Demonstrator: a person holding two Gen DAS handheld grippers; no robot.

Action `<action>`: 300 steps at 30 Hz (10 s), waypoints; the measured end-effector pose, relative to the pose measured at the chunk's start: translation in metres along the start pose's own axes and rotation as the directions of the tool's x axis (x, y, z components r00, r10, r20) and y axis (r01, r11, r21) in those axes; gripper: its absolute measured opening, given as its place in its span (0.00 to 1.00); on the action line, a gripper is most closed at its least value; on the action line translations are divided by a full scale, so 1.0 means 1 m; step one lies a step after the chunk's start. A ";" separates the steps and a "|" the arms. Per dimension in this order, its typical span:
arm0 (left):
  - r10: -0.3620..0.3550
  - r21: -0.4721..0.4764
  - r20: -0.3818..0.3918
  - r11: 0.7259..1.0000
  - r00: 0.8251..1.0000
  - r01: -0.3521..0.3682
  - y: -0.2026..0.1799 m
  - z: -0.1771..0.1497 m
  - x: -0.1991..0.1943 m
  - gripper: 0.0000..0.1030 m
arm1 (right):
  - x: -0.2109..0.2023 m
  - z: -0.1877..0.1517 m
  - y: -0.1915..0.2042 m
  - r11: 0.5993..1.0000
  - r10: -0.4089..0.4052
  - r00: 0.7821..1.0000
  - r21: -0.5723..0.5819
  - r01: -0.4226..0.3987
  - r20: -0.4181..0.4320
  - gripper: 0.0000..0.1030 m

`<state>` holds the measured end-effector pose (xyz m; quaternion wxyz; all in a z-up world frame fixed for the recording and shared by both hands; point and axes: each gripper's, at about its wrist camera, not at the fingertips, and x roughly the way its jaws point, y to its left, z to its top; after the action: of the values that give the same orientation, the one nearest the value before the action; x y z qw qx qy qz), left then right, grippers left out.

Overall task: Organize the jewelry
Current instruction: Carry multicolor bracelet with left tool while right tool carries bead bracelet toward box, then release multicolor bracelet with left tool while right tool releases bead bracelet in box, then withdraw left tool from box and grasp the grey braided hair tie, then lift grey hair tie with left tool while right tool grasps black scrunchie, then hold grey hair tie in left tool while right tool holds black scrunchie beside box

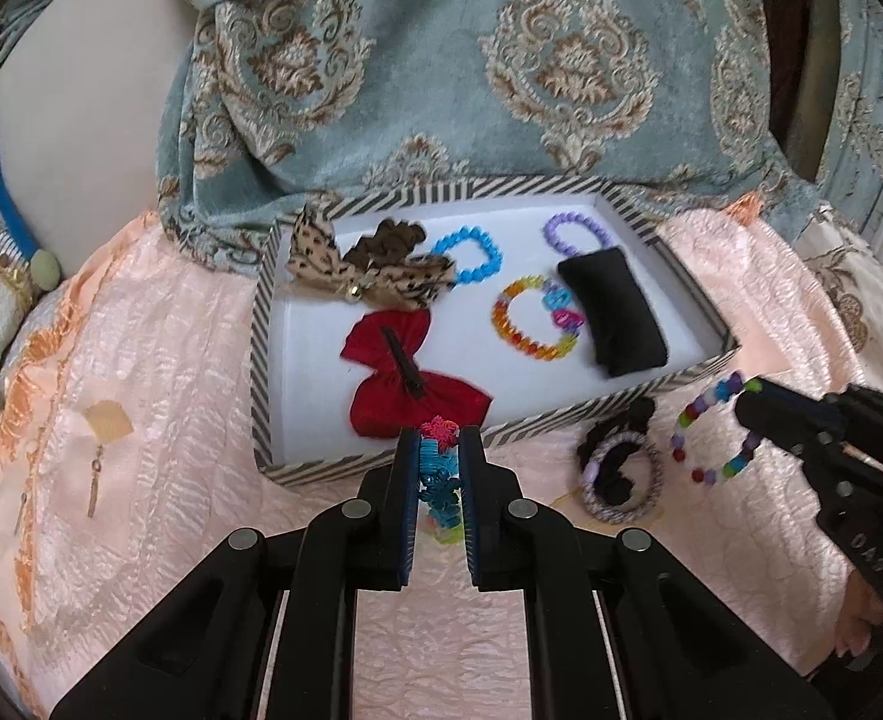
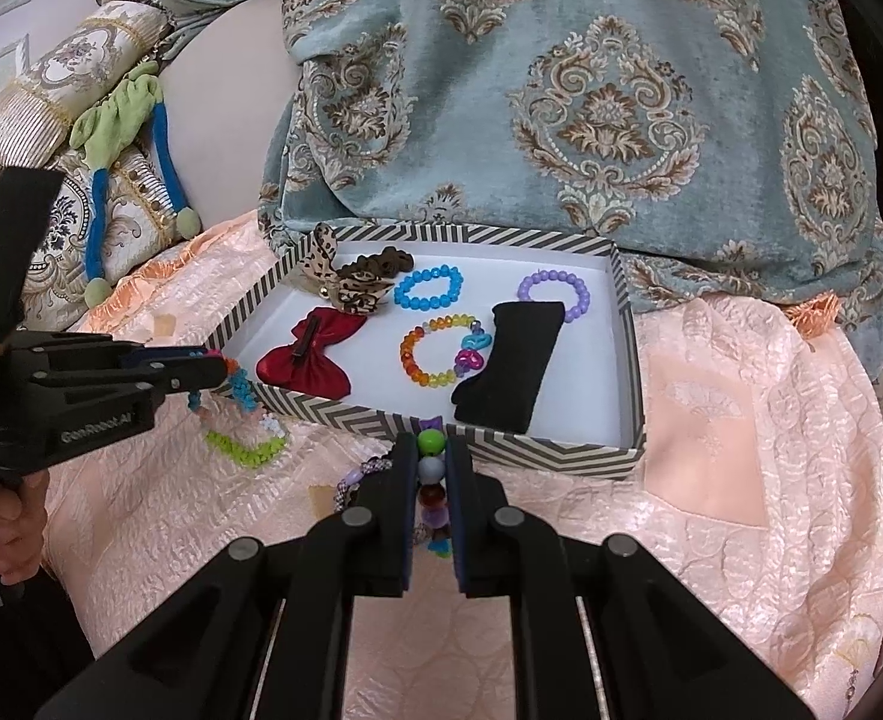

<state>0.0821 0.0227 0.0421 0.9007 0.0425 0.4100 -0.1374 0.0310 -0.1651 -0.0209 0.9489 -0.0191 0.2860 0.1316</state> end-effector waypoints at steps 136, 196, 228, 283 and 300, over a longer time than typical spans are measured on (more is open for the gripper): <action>-0.119 -0.043 -0.162 0.993 0.980 0.114 -0.057 -0.033 0.068 0.14 | 0.062 -0.030 -0.037 0.960 -0.238 0.902 0.053 0.274 -0.359 0.61; 0.028 -0.194 -0.183 0.979 0.983 -0.064 0.023 -0.044 0.044 0.00 | 0.067 -0.021 -0.041 0.968 0.048 0.964 0.249 0.019 -0.260 0.04; -0.083 -0.119 -0.108 0.990 0.991 0.070 -0.011 -0.039 0.044 0.00 | 0.063 -0.021 -0.033 0.973 0.086 0.968 0.229 -0.031 -0.236 0.05; 0.031 -0.100 -0.065 0.994 0.997 -0.037 -0.006 -0.034 0.032 0.00 | 0.053 -0.017 -0.015 0.989 0.024 0.976 0.145 0.007 -0.214 0.05; 0.034 -0.097 -0.068 0.995 0.997 -0.040 -0.006 -0.034 0.033 0.00 | 0.052 -0.017 -0.014 0.990 0.016 0.978 0.138 0.013 -0.210 0.05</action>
<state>0.0765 0.0168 -0.0051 0.8900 0.0103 0.4449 -0.0990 0.0675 -0.1682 -0.0645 0.9123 0.0334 0.3933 0.1092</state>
